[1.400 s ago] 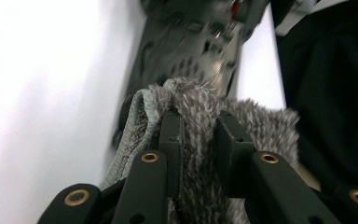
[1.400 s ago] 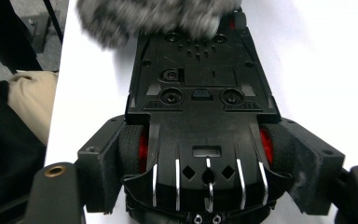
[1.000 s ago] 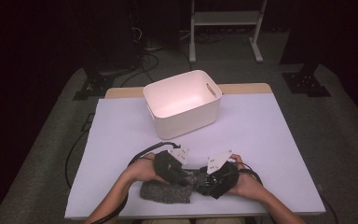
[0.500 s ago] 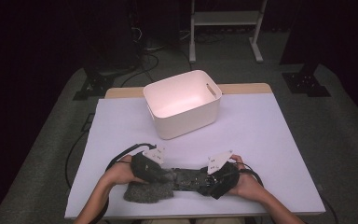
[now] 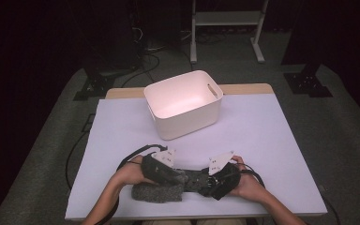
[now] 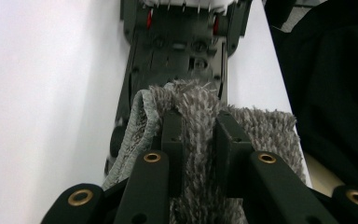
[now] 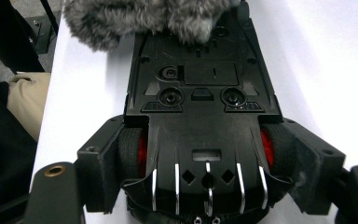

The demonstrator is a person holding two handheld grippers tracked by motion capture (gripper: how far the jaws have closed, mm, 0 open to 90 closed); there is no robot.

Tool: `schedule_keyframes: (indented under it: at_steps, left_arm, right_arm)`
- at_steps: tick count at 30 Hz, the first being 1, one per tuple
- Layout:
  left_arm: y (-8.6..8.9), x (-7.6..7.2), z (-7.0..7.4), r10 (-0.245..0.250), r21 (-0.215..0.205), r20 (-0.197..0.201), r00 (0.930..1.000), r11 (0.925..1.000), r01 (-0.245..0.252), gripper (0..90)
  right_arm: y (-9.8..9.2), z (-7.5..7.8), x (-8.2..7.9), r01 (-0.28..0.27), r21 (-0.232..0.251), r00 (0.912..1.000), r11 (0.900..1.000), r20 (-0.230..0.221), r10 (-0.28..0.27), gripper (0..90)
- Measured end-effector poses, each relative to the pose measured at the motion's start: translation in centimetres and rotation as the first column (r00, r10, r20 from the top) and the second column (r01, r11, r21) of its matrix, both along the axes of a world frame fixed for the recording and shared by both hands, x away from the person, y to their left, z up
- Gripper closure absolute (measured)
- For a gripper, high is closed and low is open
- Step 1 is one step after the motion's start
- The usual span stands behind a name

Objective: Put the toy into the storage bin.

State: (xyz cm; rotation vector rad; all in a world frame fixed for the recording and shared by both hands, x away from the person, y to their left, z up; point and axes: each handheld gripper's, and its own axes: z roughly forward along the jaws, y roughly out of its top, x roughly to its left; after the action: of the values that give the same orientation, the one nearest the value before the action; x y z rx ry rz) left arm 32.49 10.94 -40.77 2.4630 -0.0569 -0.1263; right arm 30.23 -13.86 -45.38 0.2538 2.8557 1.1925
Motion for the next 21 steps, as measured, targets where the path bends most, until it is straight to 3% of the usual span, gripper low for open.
schedule_keyframes:
  at_steps: [4, 9, 13, 21]
  left_arm:
    - [0.3, 0.0, 0.1, -0.002, 0.0, 0.005, 1.0, 1.0, 0.002, 75.8]
    - [2.9, 0.2, 0.0, 0.051, -0.01, -0.006, 0.9987, 0.9986, -0.051, 75.8]
    - [4.4, 0.5, -0.3, 0.097, 0.006, -0.006, 0.9952, 0.9952, -0.097, 75.7]
    - [3.6, 1.5, -0.1, 0.106, 0.009, -0.005, 0.9943, 0.9943, -0.106, 75.3]
  right_arm:
    - [0.0, -0.1, -0.1, 0.0, -0.002, 1.0, 1.0, 0.004, 0.0, 24.0]
    - [-0.1, -0.2, -0.1, -0.008, -0.002, 0.9999, 1.0, 0.012, 0.008, 24.0]
    - [-0.1, -0.2, 0.1, -0.01, 0.002, 0.9999, 1.0, 0.003, 0.01, 24.0]
    - [-0.1, -0.3, 0.0, -0.026, -0.011, 0.9993, 1.0, 0.025, 0.027, 24.1]
